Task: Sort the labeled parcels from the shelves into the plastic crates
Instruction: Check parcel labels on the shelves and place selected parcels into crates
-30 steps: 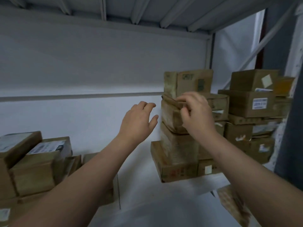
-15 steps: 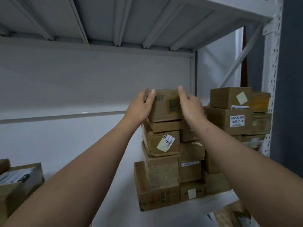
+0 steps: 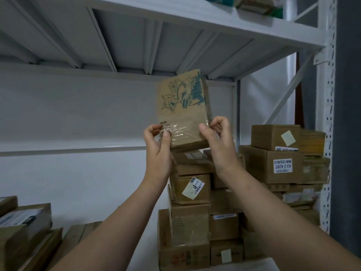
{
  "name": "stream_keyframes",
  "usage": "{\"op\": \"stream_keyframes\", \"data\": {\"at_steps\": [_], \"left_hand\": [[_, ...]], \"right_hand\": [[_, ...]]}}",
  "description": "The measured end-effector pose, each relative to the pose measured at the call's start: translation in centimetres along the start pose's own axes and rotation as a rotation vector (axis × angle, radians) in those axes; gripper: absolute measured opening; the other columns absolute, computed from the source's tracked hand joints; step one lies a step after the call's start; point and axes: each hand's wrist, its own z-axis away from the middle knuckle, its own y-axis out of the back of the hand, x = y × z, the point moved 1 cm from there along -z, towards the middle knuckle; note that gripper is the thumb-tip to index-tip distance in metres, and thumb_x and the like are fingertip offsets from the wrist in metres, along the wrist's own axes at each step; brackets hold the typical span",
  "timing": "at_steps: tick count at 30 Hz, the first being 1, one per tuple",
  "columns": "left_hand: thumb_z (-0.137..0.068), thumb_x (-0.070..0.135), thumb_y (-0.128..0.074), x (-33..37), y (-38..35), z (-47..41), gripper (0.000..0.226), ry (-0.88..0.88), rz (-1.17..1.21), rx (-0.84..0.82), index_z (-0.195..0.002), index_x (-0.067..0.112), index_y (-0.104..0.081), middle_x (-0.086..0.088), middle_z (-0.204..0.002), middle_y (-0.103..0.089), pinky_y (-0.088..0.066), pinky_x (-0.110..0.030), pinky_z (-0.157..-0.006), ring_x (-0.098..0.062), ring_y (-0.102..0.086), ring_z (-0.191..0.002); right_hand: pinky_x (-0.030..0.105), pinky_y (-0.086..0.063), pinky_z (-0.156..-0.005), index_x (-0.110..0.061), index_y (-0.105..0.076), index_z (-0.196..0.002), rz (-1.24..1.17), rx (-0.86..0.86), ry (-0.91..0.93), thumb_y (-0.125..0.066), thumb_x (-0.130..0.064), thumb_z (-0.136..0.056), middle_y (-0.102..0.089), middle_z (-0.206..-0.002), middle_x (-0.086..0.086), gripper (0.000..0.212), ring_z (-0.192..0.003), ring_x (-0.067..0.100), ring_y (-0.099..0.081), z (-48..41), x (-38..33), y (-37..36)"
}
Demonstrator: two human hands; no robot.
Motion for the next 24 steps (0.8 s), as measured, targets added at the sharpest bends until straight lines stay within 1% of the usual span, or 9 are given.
{"op": "stream_keyframes", "data": {"at_steps": [4, 6, 8, 11, 14, 16, 19, 21, 24], "left_hand": [[-0.103, 0.021, -0.038, 0.7, 1.1, 0.1, 0.015, -0.020, -0.031, -0.010, -0.115, 0.030, -0.038, 0.011, -0.116, -0.046, -0.050, -0.020, -0.089, 0.009, -0.055, -0.100], [-0.102, 0.018, -0.040, 1.3, 1.6, 0.0, 0.016, -0.027, -0.147, -0.032, -0.116, 0.026, -0.042, 0.009, -0.118, -0.044, -0.048, -0.016, -0.090, 0.009, -0.051, -0.104], [-0.101, 0.022, -0.045, 2.0, 2.1, -0.3, 0.016, -0.011, -0.333, -0.017, -0.116, 0.023, -0.051, 0.006, -0.126, -0.035, -0.043, -0.018, -0.097, -0.003, -0.043, -0.120], [-0.092, 0.048, -0.048, 4.2, 1.9, 0.2, 0.042, 0.099, -0.246, -0.056, -0.130, 0.028, -0.045, 0.007, -0.131, -0.042, -0.045, -0.027, -0.098, -0.004, -0.050, -0.116], [-0.069, 0.059, -0.058, 5.7, 1.5, 0.6, 0.085, 0.173, -0.022, -0.130, -0.142, 0.030, -0.026, 0.014, -0.124, -0.055, -0.053, -0.020, -0.082, 0.001, -0.060, -0.103], [-0.063, 0.056, -0.067, 5.5, 2.2, 0.2, 0.101, 0.177, -0.011, -0.076, -0.146, 0.030, -0.016, 0.014, -0.123, -0.055, -0.054, -0.020, -0.077, 0.000, -0.060, -0.103], [-0.058, 0.061, -0.081, 4.6, 4.0, -0.2, 0.122, 0.164, -0.059, -0.003, -0.148, 0.039, -0.002, 0.005, -0.141, -0.040, -0.052, -0.030, -0.090, -0.007, -0.051, -0.119], [-0.043, 0.070, -0.081, 4.0, 4.8, -0.4, 0.134, 0.179, -0.143, 0.054, -0.147, 0.045, 0.001, 0.002, -0.151, -0.026, -0.046, -0.045, -0.102, -0.018, -0.040, -0.133], [-0.034, 0.074, -0.080, 3.5, 5.6, -0.9, 0.134, 0.229, -0.139, 0.124, -0.144, 0.048, -0.009, 0.002, -0.151, -0.026, -0.047, -0.052, -0.098, -0.024, -0.042, -0.132]], "right_hand": [[0.017, -0.049, -0.080, -0.041, -0.028, -0.125, -0.043, -0.101, -0.042, -0.072, -0.028, -0.084, -0.048, -0.118, -0.010, 0.062, -0.109, 0.007, -0.054, 0.3, -0.5, 0.0], [0.023, -0.047, -0.088, -0.040, -0.013, -0.138, -0.005, -0.089, -0.083, -0.077, -0.028, -0.079, -0.041, -0.128, -0.005, 0.087, -0.116, 0.009, -0.049, 0.5, -0.9, -0.2], [0.037, -0.039, -0.104, -0.045, -0.009, -0.140, 0.216, 0.001, -0.007, -0.082, -0.037, -0.068, -0.031, -0.139, -0.003, 0.103, -0.130, 0.016, -0.036, 0.6, -1.0, -0.4], [0.036, -0.022, -0.109, -0.045, -0.005, -0.144, 0.506, 0.027, 0.177, -0.085, -0.037, -0.063, -0.016, -0.145, -0.011, 0.114, -0.134, 0.008, -0.016, 1.1, -1.5, -1.8], [0.023, -0.034, -0.103, -0.054, -0.002, -0.139, 0.352, -0.111, 0.219, -0.079, -0.029, -0.076, -0.026, -0.142, -0.013, 0.102, -0.127, -0.006, -0.030, 1.8, -1.8, -3.0], [0.018, -0.044, -0.098, -0.044, -0.012, -0.144, 0.127, -0.164, 0.198, -0.063, -0.021, -0.091, -0.041, -0.137, -0.012, 0.077, -0.119, -0.009, -0.045, 2.0, -1.9, -3.2], [0.037, -0.051, -0.098, -0.037, -0.025, -0.143, 0.005, -0.152, 0.178, -0.041, -0.014, -0.102, -0.047, -0.138, -0.009, 0.049, -0.116, 0.003, -0.056, 2.1, -1.8, -3.6], [0.035, -0.051, -0.098, -0.043, -0.025, -0.137, 0.030, -0.188, 0.237, -0.036, -0.013, -0.103, -0.047, -0.136, -0.008, 0.046, -0.114, 0.005, -0.058, 2.5, -2.0, -4.5], [0.028, -0.051, -0.096, -0.048, -0.023, -0.133, -0.038, -0.254, 0.246, -0.036, -0.012, -0.103, -0.046, -0.138, 0.000, 0.049, -0.116, 0.008, -0.058, 2.9, -1.9, -5.5]]}}
